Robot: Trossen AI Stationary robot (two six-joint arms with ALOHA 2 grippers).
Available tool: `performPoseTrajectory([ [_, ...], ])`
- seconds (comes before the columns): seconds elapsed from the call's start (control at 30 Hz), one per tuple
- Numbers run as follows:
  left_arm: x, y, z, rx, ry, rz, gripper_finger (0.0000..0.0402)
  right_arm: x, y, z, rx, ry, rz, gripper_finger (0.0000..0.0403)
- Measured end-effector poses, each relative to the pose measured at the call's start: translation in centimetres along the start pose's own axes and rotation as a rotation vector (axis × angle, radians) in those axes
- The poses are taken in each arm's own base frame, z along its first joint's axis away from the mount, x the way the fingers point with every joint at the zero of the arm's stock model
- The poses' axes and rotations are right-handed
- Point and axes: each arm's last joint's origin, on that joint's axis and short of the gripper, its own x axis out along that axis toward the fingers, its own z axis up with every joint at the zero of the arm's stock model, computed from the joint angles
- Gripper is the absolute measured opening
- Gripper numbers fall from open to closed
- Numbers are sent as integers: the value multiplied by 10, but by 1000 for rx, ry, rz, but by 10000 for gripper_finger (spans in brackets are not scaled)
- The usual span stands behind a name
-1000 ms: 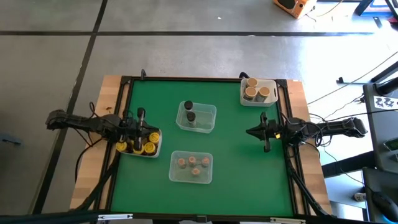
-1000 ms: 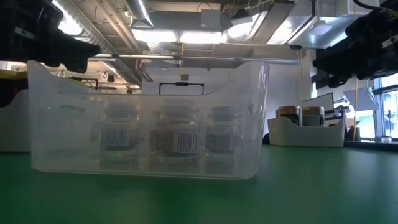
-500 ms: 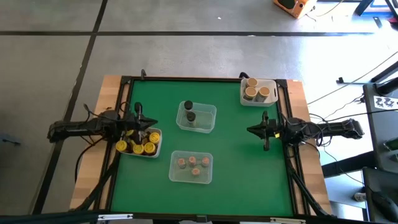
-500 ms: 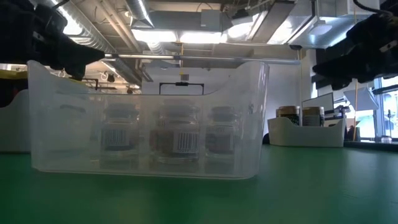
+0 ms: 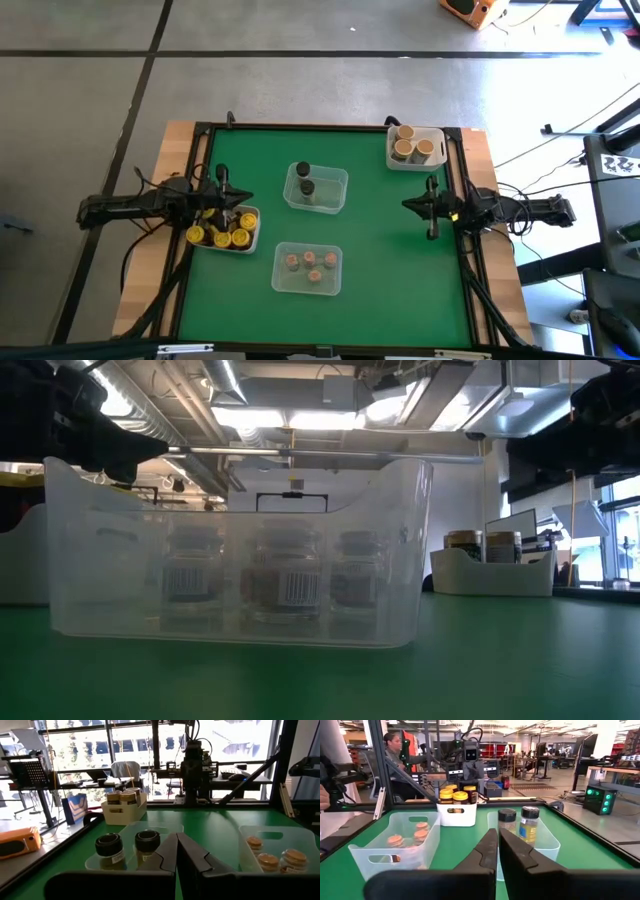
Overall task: Sort spices by type
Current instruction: Return to home position
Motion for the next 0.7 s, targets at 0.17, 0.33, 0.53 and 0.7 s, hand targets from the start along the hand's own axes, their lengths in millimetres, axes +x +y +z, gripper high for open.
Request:
performPoseTrajectory([
  [0.17, 0, 0, 0, 4, 1, 0, 1, 1, 1, -2, 7, 18, 32, 19],
  [0.33, 0, 0, 0, 4, 1, 1, 1, 1, 1, 0, 10, 3, 33, 19],
  [0.53, 0, 0, 0, 0, 1, 1, 1, 1, 1, 0, 11, 3, 37, 19],
  [0.7, 0, 0, 0, -3, 1, 1, 1, 1, 1, 0, 12, 2, 39, 19],
])
